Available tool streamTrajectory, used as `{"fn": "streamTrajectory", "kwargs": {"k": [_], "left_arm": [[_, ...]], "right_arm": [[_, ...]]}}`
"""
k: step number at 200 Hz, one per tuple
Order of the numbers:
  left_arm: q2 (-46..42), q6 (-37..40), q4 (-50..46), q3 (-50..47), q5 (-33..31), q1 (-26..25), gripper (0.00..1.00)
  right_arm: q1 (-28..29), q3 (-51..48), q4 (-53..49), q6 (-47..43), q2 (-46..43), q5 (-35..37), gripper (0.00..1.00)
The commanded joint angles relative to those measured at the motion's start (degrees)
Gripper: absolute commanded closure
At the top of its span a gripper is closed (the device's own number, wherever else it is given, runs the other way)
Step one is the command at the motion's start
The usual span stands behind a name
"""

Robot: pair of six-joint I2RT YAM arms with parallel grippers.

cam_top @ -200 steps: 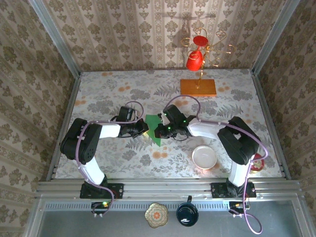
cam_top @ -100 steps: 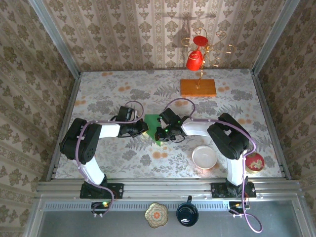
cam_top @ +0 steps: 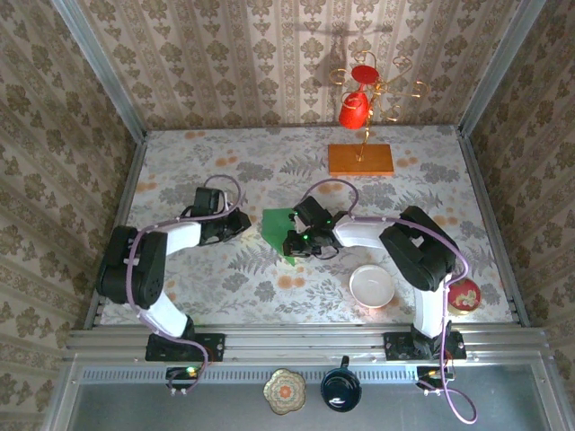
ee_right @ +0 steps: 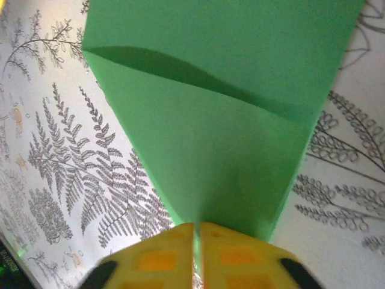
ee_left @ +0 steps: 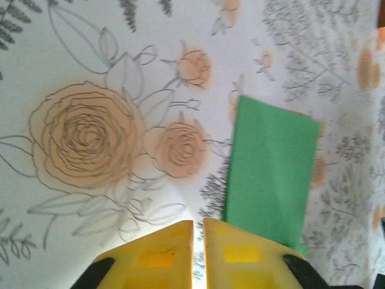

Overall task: Fold a paper plane with a square sheet of paper (pick it up from the middle)
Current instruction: Third fold the triangle at the center of the table, then fourth fold the wing at the center of the table.

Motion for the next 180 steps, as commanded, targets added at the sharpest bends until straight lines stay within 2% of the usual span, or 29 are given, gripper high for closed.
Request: {"fn": "streamTrajectory", "kwargs": {"k": [1,21,47,74,145,180], "left_arm": [[-4.2,0.1,-4.5,0.4,-0.7,-2.0,0.81],[-6.4,-2.4,-5.5,-1.2,-0.5,-3.9,0.71],[-7.5,-6.7,-4.3,-3.4,1.7,-5.1,0.6],[-7.5,-10.1,-3.0,-4.7,3.3,-5.8,0.54],[-3.2,-13.0,-2.1,-2.5,4.4,-7.5,0.52],[-0.6,-14.2,-0.8,-1.5,5.1,-7.6,0.58]], "right_arm": [[-0.6,-0.8,3.1,2.9,-5.6,-0.1,0.76],[-1.1,-1.5,4.9,4.3,-6.7,2.1,0.7],[-1.7,-0.5,4.8,4.9,-4.2,1.8,0.7],[-2.1,0.6,4.5,5.4,-1.8,1.9,0.72],[-3.4,0.5,4.4,6.4,1.2,2.9,0.78],[-3.5,0.3,4.2,6.5,1.7,2.9,0.83]]}}
